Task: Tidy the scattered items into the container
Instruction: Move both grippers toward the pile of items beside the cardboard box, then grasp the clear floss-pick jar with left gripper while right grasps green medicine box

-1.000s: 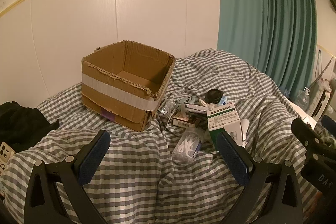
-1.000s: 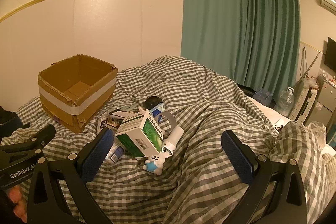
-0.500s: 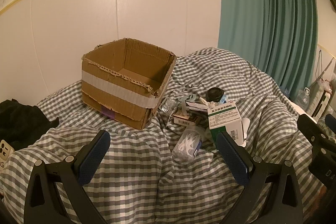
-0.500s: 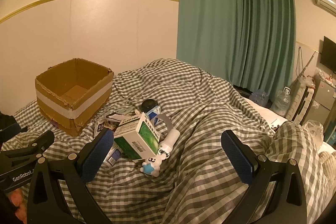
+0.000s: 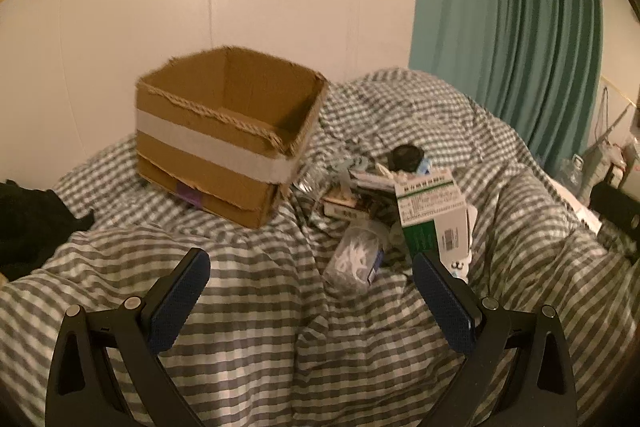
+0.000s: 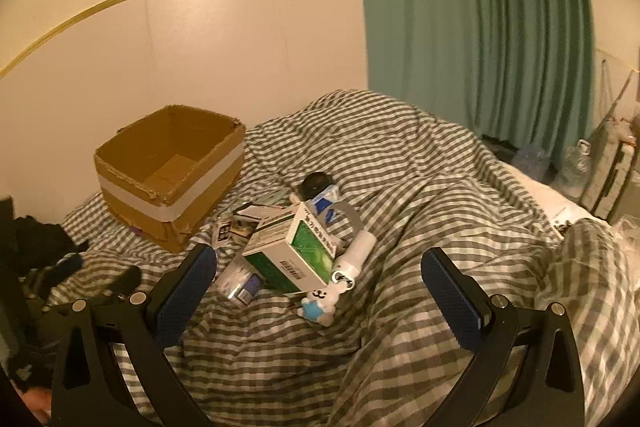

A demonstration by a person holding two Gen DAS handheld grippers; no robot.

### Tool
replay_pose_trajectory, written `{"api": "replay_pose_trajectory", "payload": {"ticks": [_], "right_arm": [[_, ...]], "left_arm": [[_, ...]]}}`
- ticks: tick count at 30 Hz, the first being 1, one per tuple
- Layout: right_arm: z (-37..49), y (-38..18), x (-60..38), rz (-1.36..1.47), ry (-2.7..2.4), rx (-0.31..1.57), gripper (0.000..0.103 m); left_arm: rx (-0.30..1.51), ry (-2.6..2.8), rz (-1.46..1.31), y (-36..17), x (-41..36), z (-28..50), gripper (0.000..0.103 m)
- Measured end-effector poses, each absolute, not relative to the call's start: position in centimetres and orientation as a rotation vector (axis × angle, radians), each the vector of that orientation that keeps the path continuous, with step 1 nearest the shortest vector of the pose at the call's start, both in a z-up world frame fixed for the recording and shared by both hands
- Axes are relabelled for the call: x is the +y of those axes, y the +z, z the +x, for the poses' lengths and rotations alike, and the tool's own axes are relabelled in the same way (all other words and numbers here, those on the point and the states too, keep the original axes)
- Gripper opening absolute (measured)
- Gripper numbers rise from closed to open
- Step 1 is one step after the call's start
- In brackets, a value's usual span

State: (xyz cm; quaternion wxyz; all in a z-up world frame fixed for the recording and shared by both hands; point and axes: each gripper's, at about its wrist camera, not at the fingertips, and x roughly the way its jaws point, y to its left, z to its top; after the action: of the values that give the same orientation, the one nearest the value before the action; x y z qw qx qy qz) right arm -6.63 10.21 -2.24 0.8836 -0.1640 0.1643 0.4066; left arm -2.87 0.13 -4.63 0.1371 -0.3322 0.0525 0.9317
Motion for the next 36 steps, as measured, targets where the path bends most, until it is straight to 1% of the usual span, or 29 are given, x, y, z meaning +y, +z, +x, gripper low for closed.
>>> {"api": "replay_pose_trajectory", "payload": {"ticks": [5, 9, 11, 14, 18, 21, 22, 23, 24, 27, 29, 31, 34, 36], "right_arm": [[-5.7, -2.4, 11.7, -0.409, 0.860, 0.380, 0.103], [-4.9, -3.5, 12.8, -0.436, 0.851, 0.425, 0.103], [-4.6, -4.0, 13.3, -0.449, 0.840, 0.436, 0.103], [-4.2, -4.8, 14.1, -0.473, 0.821, 0.453, 0.103], [-3.5, -6.1, 15.6, -0.525, 0.800, 0.463, 0.103], [-2.8, -7.0, 16.8, -0.549, 0.798, 0.476, 0.103], [-2.7, -7.3, 17.4, -0.561, 0.802, 0.480, 0.103], [-2.6, -7.6, 17.9, -0.573, 0.807, 0.481, 0.103], [-2.7, -8.0, 18.4, -0.588, 0.812, 0.477, 0.103], [-3.0, -8.9, 19.8, -0.637, 0.817, 0.453, 0.103], [-3.1, -9.6, 20.8, -0.657, 0.814, 0.441, 0.103], [-2.9, -10.1, 21.7, -0.652, 0.812, 0.432, 0.103], [-2.5, -11.1, 22.7, -0.636, 0.828, 0.451, 0.103], [-2.3, -12.1, 23.1, -0.636, 0.836, 0.486, 0.103]], "left_arm": [[0.203, 2.579, -1.019, -7.3, 1.4, -5.2, 0.103], [0.262, 2.509, -1.044, -10.1, 2.9, -8.2, 0.103], [0.262, 2.459, -1.059, -11.5, 3.6, -9.5, 0.103], [0.252, 2.382, -1.045, -13.7, 4.7, -10.9, 0.103], [0.328, 2.317, -1.006, -16.2, 6.8, -12.0, 0.103], [0.337, 2.296, -1.047, -18.1, 7.7, -13.6, 0.103], [0.319, 2.280, -1.073, -18.7, 7.8, -14.2, 0.099], [0.289, 2.260, -1.109, -19.2, 7.7, -14.7, 0.078], [0.228, 2.201, -1.152, -19.5, 7.2, -15.1, 0.065], [0.059, 2.164, -1.250, -19.0, 5.6, -15.7, 0.066], [-0.014, 2.177, -1.305, -17.9, 4.0, -15.5, 0.066], [-0.029, 2.222, -1.336, -16.9, 2.4, -14.4, 0.066], [0.013, 2.308, -1.363, -16.0, 0.8, -13.0, 0.066], [-0.027, 2.322, -1.354, -15.3, -0.3, -12.6, 0.066]]}}
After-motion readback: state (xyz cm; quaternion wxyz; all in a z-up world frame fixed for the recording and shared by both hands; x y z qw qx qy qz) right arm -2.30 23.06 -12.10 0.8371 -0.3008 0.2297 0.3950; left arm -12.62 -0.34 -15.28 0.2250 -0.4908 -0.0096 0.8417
